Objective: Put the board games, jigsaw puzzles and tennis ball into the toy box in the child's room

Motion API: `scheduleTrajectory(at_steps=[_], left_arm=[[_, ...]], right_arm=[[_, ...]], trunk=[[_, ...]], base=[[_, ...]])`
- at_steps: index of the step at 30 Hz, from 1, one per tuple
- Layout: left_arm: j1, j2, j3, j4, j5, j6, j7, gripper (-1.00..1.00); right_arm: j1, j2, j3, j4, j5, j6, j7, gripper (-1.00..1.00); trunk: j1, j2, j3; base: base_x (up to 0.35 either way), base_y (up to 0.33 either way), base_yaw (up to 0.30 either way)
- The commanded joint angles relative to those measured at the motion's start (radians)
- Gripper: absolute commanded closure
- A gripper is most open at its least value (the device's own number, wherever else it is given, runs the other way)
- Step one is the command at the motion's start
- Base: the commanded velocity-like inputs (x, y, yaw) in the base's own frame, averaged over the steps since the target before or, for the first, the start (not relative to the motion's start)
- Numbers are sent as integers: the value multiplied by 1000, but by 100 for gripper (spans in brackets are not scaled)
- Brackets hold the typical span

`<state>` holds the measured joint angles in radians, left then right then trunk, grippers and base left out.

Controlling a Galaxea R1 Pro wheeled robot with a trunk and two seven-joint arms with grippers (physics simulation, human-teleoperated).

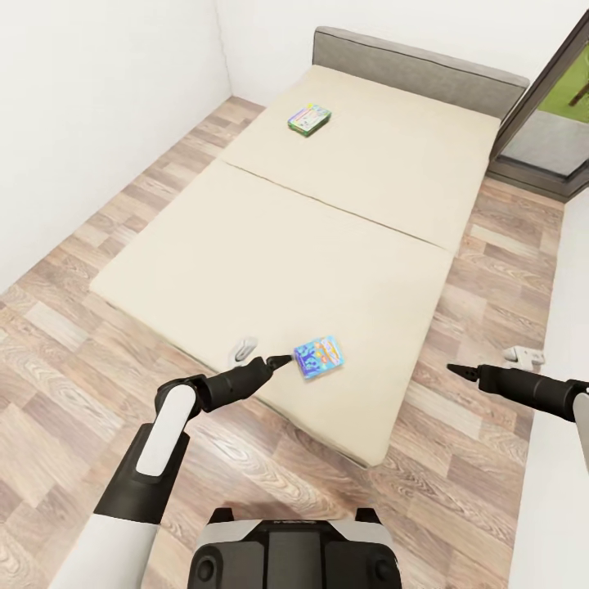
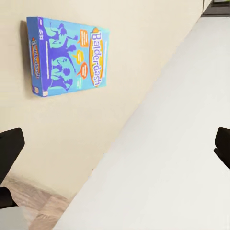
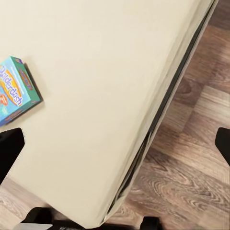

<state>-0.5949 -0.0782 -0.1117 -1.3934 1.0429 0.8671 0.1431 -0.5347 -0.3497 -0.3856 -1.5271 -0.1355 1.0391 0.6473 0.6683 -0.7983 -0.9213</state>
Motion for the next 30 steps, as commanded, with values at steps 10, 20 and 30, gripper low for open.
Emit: scheduleTrajectory(at_steps=[10, 20, 30], left_arm=[[0, 0, 2, 0, 12, 3, 8, -100], [0, 0, 3, 0, 12, 3, 7, -100], [0, 0, 3, 0, 11, 3, 10, -100]], right_arm=[[-1, 0, -1, -1, -7, 8, -2, -100], [-1, 0, -1, -1, -6, 8, -3, -100], [-1, 0, -1, -1, -5, 8, -3, -100]], trunk=[[0, -1, -1], [0, -1, -1], [0, -1, -1]], base=[[0, 267, -170], [0, 301, -255], [0, 168, -274]])
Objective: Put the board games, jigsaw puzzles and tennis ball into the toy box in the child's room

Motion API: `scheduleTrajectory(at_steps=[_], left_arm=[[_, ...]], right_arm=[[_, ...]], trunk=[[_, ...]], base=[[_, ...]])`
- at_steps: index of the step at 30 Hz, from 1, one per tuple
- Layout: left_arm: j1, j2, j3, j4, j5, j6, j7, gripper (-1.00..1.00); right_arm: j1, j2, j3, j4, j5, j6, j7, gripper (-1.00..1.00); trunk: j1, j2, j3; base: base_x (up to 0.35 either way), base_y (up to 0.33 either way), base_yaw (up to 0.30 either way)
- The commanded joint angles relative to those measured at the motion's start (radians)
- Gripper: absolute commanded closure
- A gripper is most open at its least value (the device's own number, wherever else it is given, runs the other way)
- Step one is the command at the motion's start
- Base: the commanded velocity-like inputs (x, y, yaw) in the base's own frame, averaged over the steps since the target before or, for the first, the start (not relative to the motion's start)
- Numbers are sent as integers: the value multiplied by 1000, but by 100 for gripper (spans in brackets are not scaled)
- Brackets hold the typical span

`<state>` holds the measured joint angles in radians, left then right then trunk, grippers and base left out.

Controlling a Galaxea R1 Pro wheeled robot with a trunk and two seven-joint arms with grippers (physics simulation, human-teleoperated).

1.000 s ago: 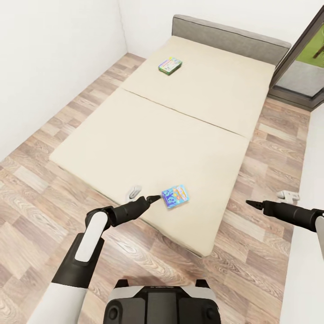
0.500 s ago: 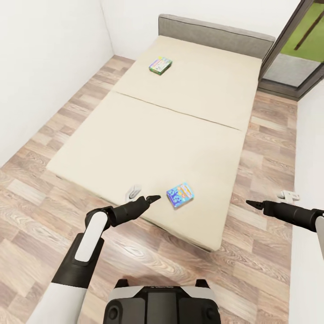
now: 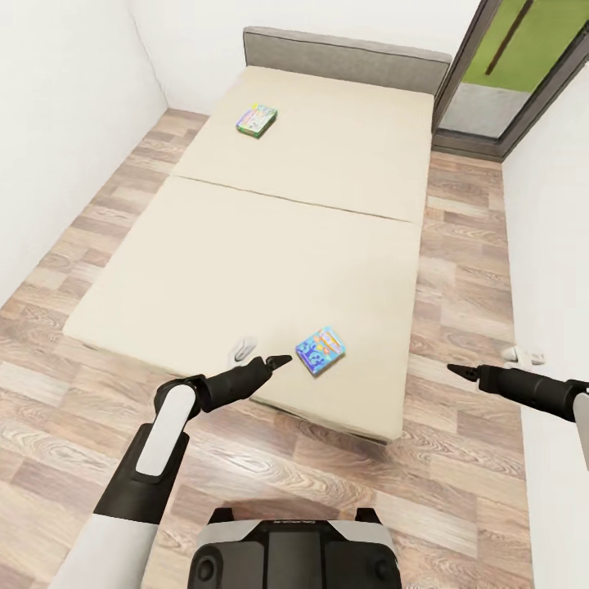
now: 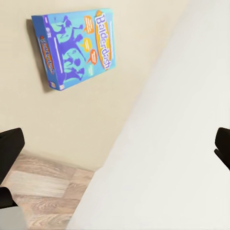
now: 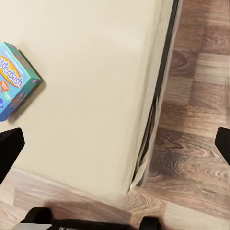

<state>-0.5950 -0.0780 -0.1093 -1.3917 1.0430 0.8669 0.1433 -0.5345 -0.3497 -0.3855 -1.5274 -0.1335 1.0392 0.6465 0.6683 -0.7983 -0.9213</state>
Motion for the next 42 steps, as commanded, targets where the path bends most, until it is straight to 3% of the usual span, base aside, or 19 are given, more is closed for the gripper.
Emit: scheduleTrajectory(at_steps=[1, 15, 29, 42], left_arm=[[0, 0, 0, -1, 11, 3, 10, -100], [0, 0, 3, 3, 10, 2, 12, -100], [0, -2, 66, 13, 8, 1, 19, -100], [0, -2, 78, 40, 9, 0, 13, -100]], right_arm=[[-1, 0, 0, 0, -7, 8, -2, -100], [0, 0, 0, 0, -8, 8, -1, -100], [9, 23, 2, -10, -8, 8, 0, -100], [12, 32, 3, -15, -8, 8, 1, -100]], trunk=[[0, -1, -1], [0, -1, -1], [0, -1, -1], [0, -1, -1]], base=[[0, 66, -279], [0, 29, -213], [0, 4, -36], [59, 1, -5]])
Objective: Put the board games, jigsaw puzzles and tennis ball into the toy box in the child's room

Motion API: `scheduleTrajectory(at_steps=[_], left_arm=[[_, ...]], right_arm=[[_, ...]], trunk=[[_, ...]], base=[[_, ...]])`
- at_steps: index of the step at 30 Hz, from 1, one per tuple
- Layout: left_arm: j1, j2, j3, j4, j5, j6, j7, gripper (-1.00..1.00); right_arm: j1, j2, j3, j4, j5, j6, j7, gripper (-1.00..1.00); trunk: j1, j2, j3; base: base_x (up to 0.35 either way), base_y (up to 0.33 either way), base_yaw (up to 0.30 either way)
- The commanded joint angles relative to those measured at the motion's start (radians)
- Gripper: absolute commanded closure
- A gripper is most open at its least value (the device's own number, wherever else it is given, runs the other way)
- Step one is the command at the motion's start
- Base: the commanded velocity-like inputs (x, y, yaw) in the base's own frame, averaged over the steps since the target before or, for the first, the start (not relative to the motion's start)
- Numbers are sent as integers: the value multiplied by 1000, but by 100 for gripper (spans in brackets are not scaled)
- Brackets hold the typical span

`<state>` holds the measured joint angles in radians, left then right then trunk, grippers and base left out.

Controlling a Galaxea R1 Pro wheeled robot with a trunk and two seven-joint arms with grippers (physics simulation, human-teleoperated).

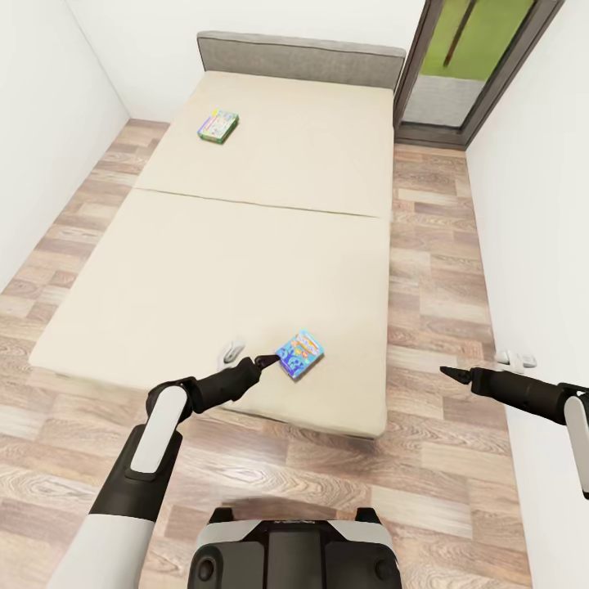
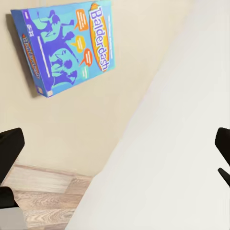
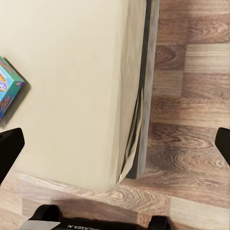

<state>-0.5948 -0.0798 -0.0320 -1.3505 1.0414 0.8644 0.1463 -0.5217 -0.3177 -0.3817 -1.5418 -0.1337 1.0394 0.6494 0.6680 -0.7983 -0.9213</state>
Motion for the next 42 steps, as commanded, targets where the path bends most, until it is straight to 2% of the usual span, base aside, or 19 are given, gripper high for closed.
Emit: scheduleTrajectory(at_steps=[1, 16, 26, 42], left_arm=[[0, 0, 1, 1, 11, 3, 9, -100], [0, 1, 4, 8, 10, 2, 5, -100], [-1, 0, 6, 23, 9, 2, 10, -100], [-25, -6, 5, 114, 14, -1, 1, -100]], right_arm=[[0, 0, -1, -1, -7, 8, -2, -100], [0, 1, -1, -2, -6, 8, -2, -100], [0, 1, -1, -3, -7, 8, -2, -100], [0, 1, -1, -4, -7, 8, -2, -100]], trunk=[[1, -1, -1], [1, -1, -1], [1, -1, -1], [1, -1, -20]], base=[[219, 0, -2], [203, 0, -1], [38, 0, 0], [5, 0, 0]])
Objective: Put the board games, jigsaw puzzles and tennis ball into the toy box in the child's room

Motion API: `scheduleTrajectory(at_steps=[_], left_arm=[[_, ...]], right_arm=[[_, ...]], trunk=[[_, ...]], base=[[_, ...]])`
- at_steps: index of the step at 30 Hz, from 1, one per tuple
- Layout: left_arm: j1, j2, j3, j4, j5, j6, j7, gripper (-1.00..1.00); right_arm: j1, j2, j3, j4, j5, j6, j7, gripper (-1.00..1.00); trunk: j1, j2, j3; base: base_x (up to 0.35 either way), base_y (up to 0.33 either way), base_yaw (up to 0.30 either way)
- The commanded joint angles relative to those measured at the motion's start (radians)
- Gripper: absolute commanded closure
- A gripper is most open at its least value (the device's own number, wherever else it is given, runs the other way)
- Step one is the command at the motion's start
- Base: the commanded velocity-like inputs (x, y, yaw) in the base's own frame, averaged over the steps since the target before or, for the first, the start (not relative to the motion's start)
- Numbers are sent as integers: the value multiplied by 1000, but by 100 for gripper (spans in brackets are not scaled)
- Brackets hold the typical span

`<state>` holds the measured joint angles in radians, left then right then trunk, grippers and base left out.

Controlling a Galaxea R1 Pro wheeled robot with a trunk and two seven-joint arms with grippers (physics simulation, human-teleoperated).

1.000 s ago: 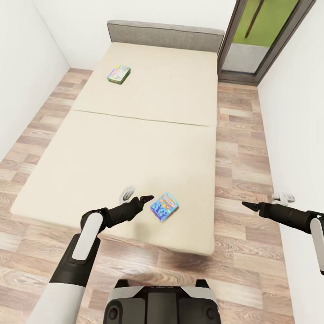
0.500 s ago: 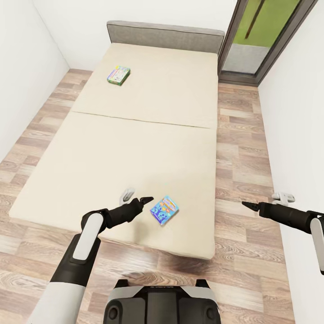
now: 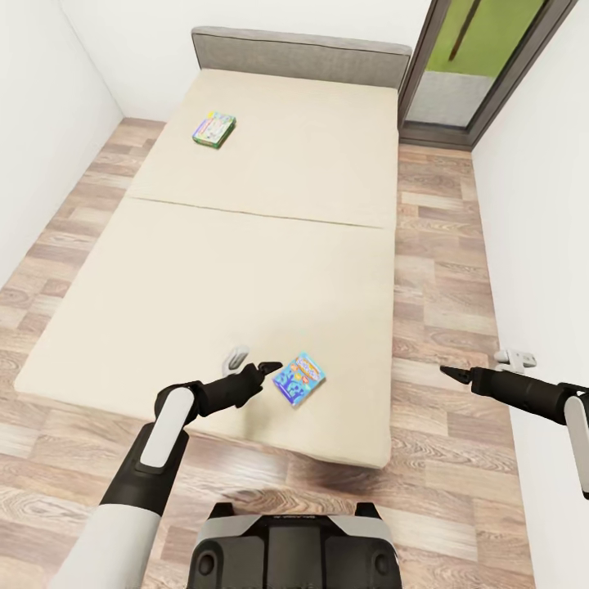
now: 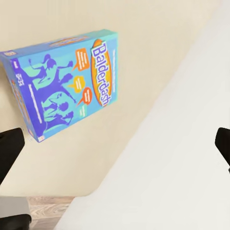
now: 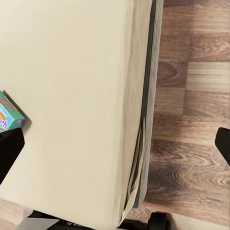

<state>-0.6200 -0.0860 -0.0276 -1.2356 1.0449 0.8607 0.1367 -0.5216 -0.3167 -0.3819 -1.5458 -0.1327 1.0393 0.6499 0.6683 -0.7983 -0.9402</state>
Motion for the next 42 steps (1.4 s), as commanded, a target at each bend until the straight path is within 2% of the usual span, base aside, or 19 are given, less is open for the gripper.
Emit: scheduleTrajectory(at_steps=[1, 33, 42], left_arm=[[-1, -1, 1, 2, 11, 3, 10, -100], [-34, 4, -1, 31, 0, -13, 5, -100], [-63, 18, 2, 32, -3, -15, 5, -100]], right_arm=[[-1, 0, -1, 0, -7, 8, -2, -100], [0, 1, 3, -4, -8, 8, -2, -100], [4, 1, 4, -5, -7, 8, -3, -100]], trunk=[[0, -1, -2], [0, -1, -53], [0, -1, -68]], base=[[1, 0, 0], [0, 0, 0], [0, 0, 0]])
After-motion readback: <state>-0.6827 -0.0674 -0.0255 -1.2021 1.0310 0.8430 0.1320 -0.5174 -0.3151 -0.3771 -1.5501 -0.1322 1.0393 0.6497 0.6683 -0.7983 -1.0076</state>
